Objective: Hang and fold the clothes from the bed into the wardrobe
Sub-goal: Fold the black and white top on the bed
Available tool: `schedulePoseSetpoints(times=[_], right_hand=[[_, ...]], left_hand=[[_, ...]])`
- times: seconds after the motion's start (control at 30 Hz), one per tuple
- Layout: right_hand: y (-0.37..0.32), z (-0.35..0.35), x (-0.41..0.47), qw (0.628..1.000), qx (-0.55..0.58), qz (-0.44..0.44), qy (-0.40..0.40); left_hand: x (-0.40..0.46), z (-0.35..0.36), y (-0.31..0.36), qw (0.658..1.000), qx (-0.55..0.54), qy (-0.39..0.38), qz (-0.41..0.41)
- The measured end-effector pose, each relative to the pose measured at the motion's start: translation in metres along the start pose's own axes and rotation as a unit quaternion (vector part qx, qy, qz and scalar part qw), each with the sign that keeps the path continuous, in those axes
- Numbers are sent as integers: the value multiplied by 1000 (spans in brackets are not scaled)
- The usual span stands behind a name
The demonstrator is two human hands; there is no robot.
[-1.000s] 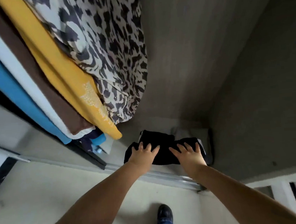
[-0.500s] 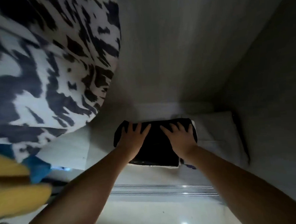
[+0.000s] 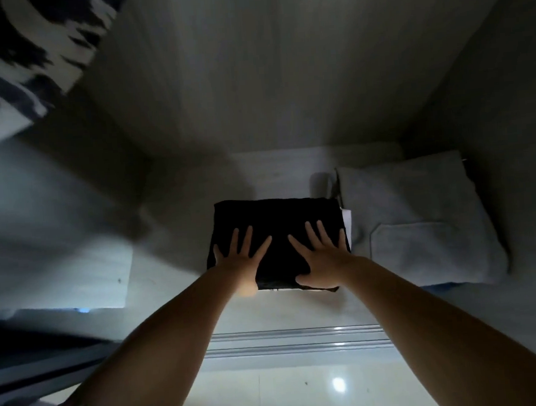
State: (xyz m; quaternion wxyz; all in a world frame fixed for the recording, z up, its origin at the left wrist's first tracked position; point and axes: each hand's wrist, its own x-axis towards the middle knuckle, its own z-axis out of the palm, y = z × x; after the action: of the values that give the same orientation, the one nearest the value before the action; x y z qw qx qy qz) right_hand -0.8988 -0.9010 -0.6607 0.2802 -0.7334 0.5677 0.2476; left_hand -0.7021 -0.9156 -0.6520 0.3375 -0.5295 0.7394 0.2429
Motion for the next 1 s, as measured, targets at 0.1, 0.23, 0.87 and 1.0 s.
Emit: schedulePoseSetpoints(times=[0.1, 0.23, 0.87, 1.0], right_hand=[[-1, -34, -38, 1000, 23, 8, 13], [-4, -88, -115, 988, 25, 38, 149], [-21, -279, -493, 909, 195, 209, 303], [-15, -246, -558, 890, 203, 262, 313]], left_hand=[[-36, -31, 16, 1000, -11, -19, 0], [-104, -88, 52, 989, -82, 124, 0], [-431, -310, 131, 938, -226, 239, 108], [-467, -300, 173, 940, -198, 233, 152]])
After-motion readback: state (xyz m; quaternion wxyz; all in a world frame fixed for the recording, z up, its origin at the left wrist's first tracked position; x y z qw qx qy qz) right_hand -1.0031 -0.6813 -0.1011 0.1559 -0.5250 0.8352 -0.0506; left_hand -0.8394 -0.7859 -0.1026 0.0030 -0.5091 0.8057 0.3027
